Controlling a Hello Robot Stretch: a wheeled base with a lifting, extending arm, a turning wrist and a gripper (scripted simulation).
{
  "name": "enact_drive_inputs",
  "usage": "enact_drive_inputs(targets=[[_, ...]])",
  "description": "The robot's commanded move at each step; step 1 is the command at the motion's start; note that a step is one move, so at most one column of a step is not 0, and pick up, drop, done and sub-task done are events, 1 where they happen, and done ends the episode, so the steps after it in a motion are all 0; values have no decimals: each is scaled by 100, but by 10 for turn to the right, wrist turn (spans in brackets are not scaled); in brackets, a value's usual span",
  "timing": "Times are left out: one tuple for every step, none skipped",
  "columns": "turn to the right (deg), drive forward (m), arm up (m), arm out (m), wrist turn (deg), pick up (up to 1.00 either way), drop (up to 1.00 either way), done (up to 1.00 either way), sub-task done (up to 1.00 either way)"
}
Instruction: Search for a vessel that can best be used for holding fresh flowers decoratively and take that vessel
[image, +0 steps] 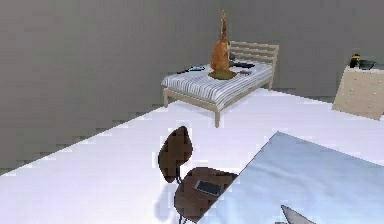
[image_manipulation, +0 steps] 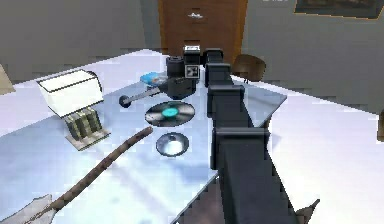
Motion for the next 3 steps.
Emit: enact_drive_inputs(targets=[[0,0,0,0,210,0,0,0,0],[0,0,-30,0,0,0,0,0,0],[0,0,0,0,0,100,0,0,0]])
